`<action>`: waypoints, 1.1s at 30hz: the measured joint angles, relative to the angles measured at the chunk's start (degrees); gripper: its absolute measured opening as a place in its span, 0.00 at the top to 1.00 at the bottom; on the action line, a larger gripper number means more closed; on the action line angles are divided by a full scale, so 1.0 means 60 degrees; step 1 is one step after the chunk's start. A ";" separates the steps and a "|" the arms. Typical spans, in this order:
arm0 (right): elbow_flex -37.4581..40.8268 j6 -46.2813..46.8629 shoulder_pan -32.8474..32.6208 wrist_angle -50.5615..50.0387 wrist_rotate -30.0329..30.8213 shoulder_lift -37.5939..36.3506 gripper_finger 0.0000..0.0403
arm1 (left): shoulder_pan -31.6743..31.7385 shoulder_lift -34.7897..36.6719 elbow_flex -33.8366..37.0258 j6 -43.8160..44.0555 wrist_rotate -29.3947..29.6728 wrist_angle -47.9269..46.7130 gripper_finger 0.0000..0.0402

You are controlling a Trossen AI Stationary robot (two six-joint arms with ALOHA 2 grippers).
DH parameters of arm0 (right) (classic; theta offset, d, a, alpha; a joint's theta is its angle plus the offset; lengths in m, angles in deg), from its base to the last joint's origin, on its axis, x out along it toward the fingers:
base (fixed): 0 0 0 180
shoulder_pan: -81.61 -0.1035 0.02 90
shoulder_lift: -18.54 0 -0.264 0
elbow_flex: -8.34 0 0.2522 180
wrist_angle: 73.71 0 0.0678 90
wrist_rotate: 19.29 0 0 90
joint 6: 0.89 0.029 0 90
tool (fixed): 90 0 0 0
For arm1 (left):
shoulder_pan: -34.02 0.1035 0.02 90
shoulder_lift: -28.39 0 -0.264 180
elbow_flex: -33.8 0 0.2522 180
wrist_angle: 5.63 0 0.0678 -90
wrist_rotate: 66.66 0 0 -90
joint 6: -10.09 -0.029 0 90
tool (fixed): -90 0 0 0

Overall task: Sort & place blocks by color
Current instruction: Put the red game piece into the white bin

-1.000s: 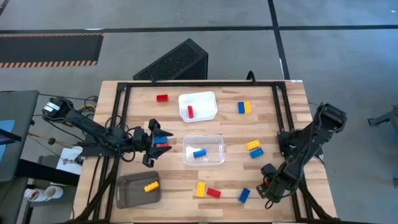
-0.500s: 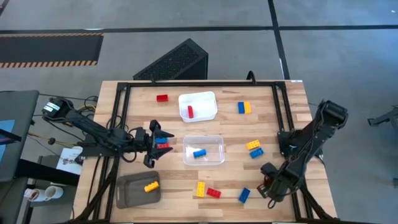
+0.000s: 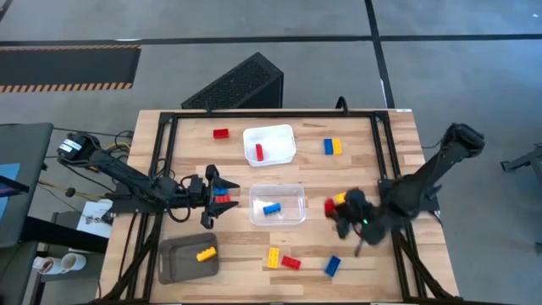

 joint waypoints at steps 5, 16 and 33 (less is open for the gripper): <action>0.0000 -0.4631 0.2799 0.3059 -0.0557 -0.0068 0.67 | 0.0000 0.0000 0.0000 0.0188 0.0252 0.0000 0.41; -0.0015 -0.7350 0.8877 0.7561 -0.6477 0.1607 0.65 | 0.0000 0.0000 0.0000 0.0187 0.0345 -0.0015 0.41; -0.2230 -0.7858 1.0652 0.6554 -0.8136 0.5047 0.60 | 0.0000 0.0001 0.0000 -0.0024 0.0589 -0.0106 0.41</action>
